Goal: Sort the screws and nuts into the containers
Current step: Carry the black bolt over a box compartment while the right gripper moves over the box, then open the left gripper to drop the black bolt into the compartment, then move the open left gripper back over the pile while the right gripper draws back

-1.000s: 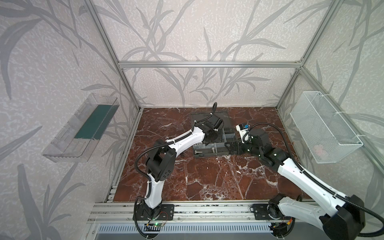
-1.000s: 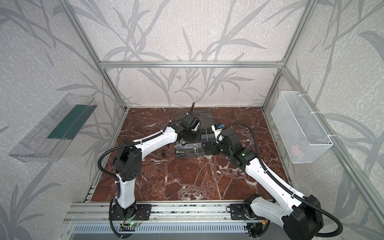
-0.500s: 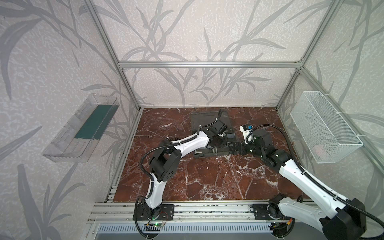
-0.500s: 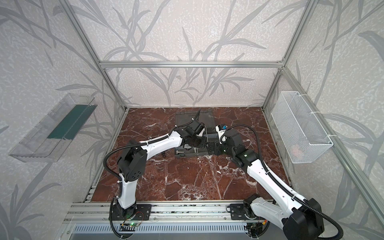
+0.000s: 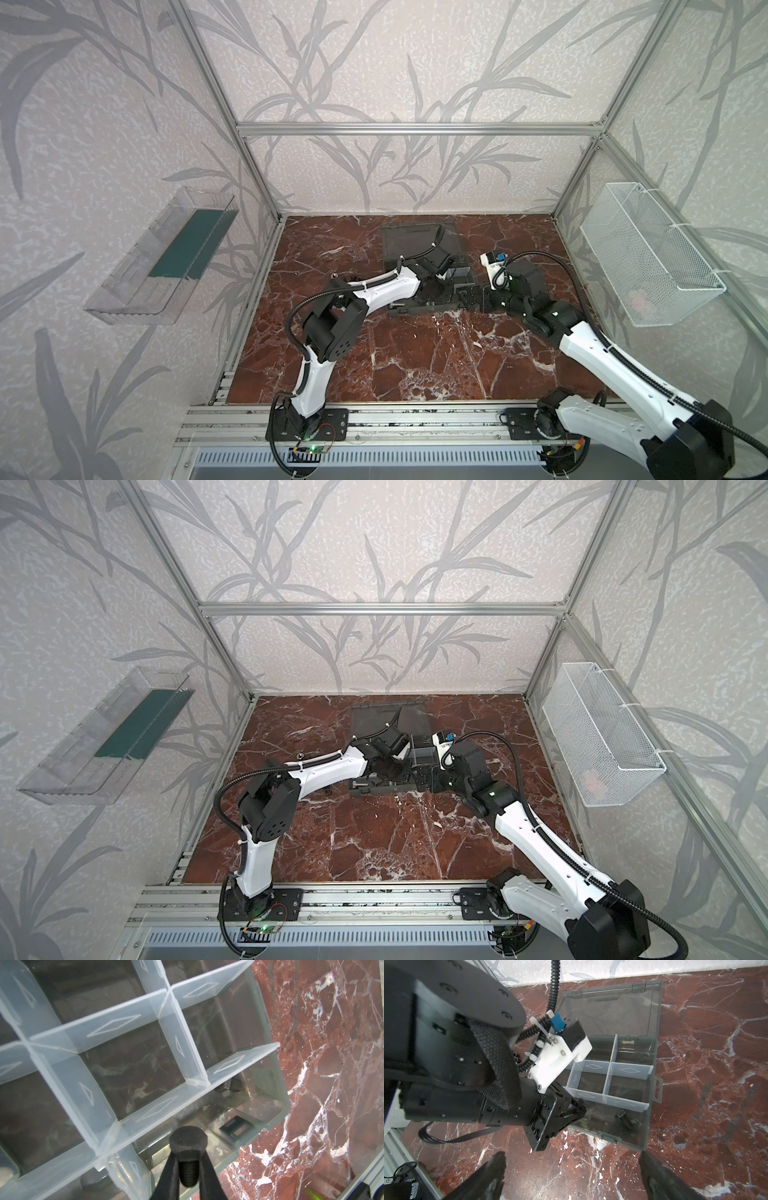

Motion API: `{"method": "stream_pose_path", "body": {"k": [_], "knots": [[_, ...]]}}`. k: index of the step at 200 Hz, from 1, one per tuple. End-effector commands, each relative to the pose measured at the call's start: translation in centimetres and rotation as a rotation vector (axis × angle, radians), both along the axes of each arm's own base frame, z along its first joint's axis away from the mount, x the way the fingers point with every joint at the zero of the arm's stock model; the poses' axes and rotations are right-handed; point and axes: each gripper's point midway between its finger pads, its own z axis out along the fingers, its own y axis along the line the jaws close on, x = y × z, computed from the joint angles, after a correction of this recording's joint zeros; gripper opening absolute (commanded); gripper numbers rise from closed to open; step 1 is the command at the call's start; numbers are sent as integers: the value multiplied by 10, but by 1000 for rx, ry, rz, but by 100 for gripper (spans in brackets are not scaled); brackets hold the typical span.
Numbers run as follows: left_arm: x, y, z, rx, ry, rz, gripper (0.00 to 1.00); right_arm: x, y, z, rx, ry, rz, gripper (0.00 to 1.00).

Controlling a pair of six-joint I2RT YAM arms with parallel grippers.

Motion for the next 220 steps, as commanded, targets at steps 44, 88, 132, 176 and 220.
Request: {"method": "stream_pose_path", "body": {"k": [44, 88, 132, 176, 220], "knots": [[4, 6, 13, 11, -45, 15, 34, -1, 2, 9, 39, -20, 4, 99], [15, 19, 34, 0, -82, 48, 42, -1, 1, 11, 38, -29, 6, 99], [26, 47, 54, -5, -105, 95, 58, -1, 7, 17, 56, -41, 33, 99], [35, 96, 73, 3, -131, 184, 71, 3, 16, 25, 91, -40, 59, 99], [36, 154, 80, 17, -144, 298, 92, 11, 29, 37, 142, -48, 85, 99]]}}
